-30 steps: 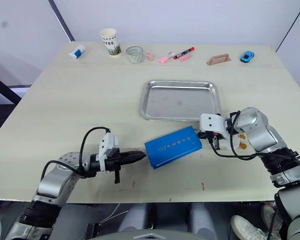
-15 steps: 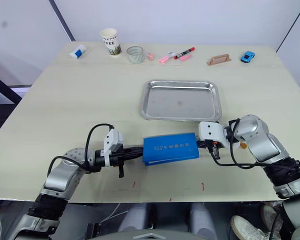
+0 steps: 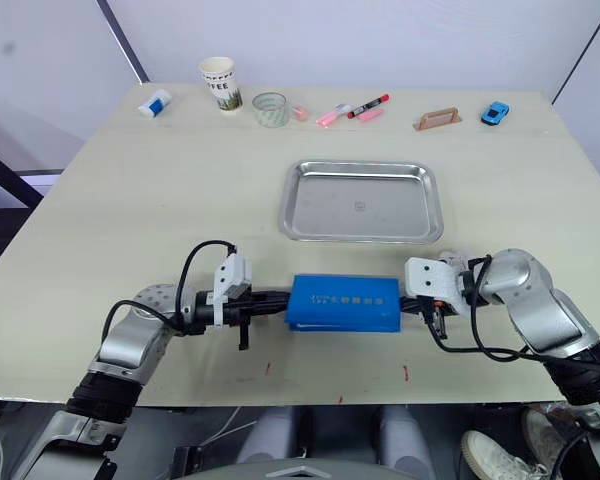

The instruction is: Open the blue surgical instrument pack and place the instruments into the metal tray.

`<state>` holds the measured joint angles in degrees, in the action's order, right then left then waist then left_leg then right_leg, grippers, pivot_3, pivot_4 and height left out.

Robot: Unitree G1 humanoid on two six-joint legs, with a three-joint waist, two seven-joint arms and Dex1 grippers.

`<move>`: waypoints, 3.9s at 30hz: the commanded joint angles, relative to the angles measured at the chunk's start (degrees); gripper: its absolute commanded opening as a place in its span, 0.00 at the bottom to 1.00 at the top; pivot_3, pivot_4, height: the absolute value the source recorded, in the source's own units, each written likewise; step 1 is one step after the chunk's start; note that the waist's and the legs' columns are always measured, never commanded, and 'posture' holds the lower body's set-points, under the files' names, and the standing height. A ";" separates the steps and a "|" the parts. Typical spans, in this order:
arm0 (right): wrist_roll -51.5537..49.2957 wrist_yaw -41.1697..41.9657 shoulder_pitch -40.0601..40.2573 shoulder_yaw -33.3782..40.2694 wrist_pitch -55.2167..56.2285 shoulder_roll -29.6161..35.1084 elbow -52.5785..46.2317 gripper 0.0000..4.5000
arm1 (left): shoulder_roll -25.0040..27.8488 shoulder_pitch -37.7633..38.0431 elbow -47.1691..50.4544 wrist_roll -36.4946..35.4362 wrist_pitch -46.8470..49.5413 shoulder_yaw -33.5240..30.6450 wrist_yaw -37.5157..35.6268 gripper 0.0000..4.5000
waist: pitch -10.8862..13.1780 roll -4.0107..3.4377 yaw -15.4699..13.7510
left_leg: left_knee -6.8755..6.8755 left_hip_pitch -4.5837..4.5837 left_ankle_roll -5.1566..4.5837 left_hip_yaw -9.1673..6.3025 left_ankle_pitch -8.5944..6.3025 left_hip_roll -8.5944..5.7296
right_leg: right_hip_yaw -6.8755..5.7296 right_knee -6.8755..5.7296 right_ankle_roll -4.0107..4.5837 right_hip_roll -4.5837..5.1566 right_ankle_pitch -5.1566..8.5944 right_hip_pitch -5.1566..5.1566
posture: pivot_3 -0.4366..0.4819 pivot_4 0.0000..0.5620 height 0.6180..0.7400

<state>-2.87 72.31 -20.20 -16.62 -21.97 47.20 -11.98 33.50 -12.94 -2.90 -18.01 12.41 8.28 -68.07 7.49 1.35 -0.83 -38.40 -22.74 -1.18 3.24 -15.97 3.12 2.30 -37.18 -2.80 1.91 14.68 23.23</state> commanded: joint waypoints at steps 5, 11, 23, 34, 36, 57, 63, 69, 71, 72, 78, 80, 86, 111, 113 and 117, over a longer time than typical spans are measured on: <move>-2.72 -0.97 1.49 2.65 -0.93 1.32 -5.06 0.00 | -0.17 0.11 3.18 -0.19 -0.74 1.78 -1.48 0.01 | 0.00 0.00 -0.02 | 0.00 0.00 0.00 0.00 0.00 0.00 | 0.00 0.00 0.00 0.00 0.00 0.00 | 0.48 0.27 1.00; -3.63 -1.25 2.62 3.14 -1.77 2.40 -6.11 0.00 | 0.03 0.35 3.69 -0.17 -0.62 2.27 -1.47 0.01 | 0.00 0.00 -0.02 | 0.00 0.00 0.00 0.00 0.00 0.00 | 0.00 0.00 0.00 0.01 0.00 0.00 | 0.48 0.27 1.00; -2.90 -2.96 2.36 2.72 -0.18 2.61 -2.65 0.00 | -0.74 -0.18 4.25 0.17 -0.16 3.00 -0.45 0.01 | 0.00 0.01 -0.05 | 0.00 0.00 0.00 -0.01 0.00 0.00 | 0.00 0.00 0.00 0.00 0.00 0.00 | 0.48 0.27 1.00; -3.80 -3.70 2.53 3.57 -0.44 2.70 0.52 0.00 | 0.39 1.45 3.11 1.05 -2.06 1.80 -0.83 0.01 | -0.01 0.02 -0.06 | -0.01 0.00 0.00 -0.01 0.00 -0.01 | 0.00 0.00 0.00 0.00 0.00 -0.01 | 0.48 0.27 1.00; -5.00 -3.61 2.44 4.50 -0.72 2.75 1.52 0.07 | 1.13 2.49 2.66 -1.10 -1.69 -0.18 -1.92 0.06 | -0.01 0.02 0.01 | -0.01 0.01 0.00 -0.01 0.00 -0.01 | 0.00 0.00 0.00 0.00 0.00 -0.01 | 0.48 0.27 1.00; -27.08 3.86 41.42 46.91 1.93 5.83 -8.17 1.00 | 11.89 19.75 5.99 -18.71 1.71 -23.70 -11.58 0.96 | -0.03 0.04 -0.02 | 0.03 0.12 -0.02 -0.07 -0.01 0.04 | -0.09 0.06 -0.01 0.03 0.03 -0.14 | 0.48 0.27 1.00; -30.11 0.76 43.15 47.02 -0.19 3.56 -14.20 1.00 | 12.46 19.96 8.45 -20.01 3.08 -23.37 -12.89 0.96 | -0.04 0.04 0.04 | 0.04 0.11 -0.02 -0.09 -0.02 0.04 | -0.09 0.07 -0.02 0.02 0.04 -0.15 | 0.48 0.27 1.00; -24.16 -8.14 36.77 36.05 2.13 0.81 -20.37 1.00 | 11.56 18.27 14.36 -21.74 4.88 -22.72 -10.88 0.96 | -0.04 0.04 -0.01 | 0.04 0.11 -0.02 -0.12 -0.02 0.03 | -0.10 0.07 -0.02 0.02 0.04 -0.15 | 0.48 0.27 1.00; -20.49 -10.24 34.23 31.00 3.93 0.20 -21.44 1.00 | 10.47 16.98 15.32 -21.47 2.35 -22.26 -11.55 0.96 | -0.04 0.04 0.00 | 0.04 0.10 -0.02 -0.12 -0.02 0.02 | -0.10 0.07 -0.02 0.03 0.04 -0.15 | 0.48 0.27 1.00; -17.71 -12.01 32.14 27.72 5.35 -0.72 -21.33 1.00 | 10.66 15.57 15.59 -22.62 2.89 -21.76 -12.83 0.96 | -0.06 0.09 0.02 | 0.03 0.10 -0.02 -0.12 -0.02 0.02 | -0.09 0.07 -0.02 0.03 0.04 -0.15 | 0.48 0.27 1.00; -9.06 -15.92 23.86 16.33 9.31 -3.03 -18.20 1.00 | 11.78 9.47 15.74 -23.36 6.19 -17.79 -15.15 0.96 | -0.04 0.07 -0.05 | -0.01 0.06 -0.01 -0.16 -0.01 -0.01 | -0.15 0.07 -0.02 0.01 0.04 -0.14 | 0.48 0.27 1.00; -7.38 -15.09 23.31 14.04 10.68 -2.23 -17.14 1.00 | 11.11 7.84 15.56 -22.90 6.22 -16.49 -14.86 0.96 | -0.04 0.07 -0.10 | 0.00 0.03 -0.01 -0.18 -0.01 -0.01 | -0.17 0.09 -0.02 0.01 0.04 -0.14 | 0.48 0.27 1.00; -5.95 -16.29 21.74 12.06 11.33 -2.80 -15.68 1.00 | 10.45 6.99 15.94 -22.07 5.76 -14.20 -14.04 0.96 | -0.04 0.07 0.04 | 0.00 0.04 -0.01 -0.20 -0.01 0.00 | -0.17 0.09 -0.01 -0.02 0.04 -0.14 | 0.48 0.27 1.00; 0.76 -18.29 23.97 9.67 19.14 -2.27 -12.56 0.67 | 9.56 6.64 16.55 -21.93 5.29 -12.91 -13.13 1.00 | -0.04 0.07 -0.02 | -0.01 0.03 -0.01 -0.21 -0.01 -0.01 | -0.17 0.09 -0.01 -0.01 0.04 -0.14 | 0.48 0.27 1.00; 0.72 -18.78 23.77 9.89 19.66 -2.59 -11.99 0.67 | 9.49 6.80 16.66 -21.90 5.25 -12.96 -13.03 1.00 | -0.04 0.07 -0.01 | -0.01 0.03 -0.01 -0.20 -0.01 -0.01 | -0.17 0.09 -0.02 -0.01 0.04 -0.14 | 0.48 0.27 1.00; 0.22 -19.17 23.35 10.00 19.85 -2.91 -11.48 0.67 | 9.40 6.95 16.72 -21.78 5.19 -13.02 -13.04 1.00 | -0.05 0.08 -0.01 | -0.01 0.03 -0.01 -0.21 -0.01 -0.01 | -0.17 0.09 -0.01 -0.01 0.04 -0.14 | 0.48 0.27 1.00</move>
<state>-2.08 53.41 3.55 -7.67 -3.32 44.39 -22.45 42.98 -6.04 12.23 -39.53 18.32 -4.34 -80.99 7.44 1.42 -0.84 -38.41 -22.71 -1.20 3.03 -15.98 3.11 2.13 -37.09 -2.81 1.90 14.73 23.09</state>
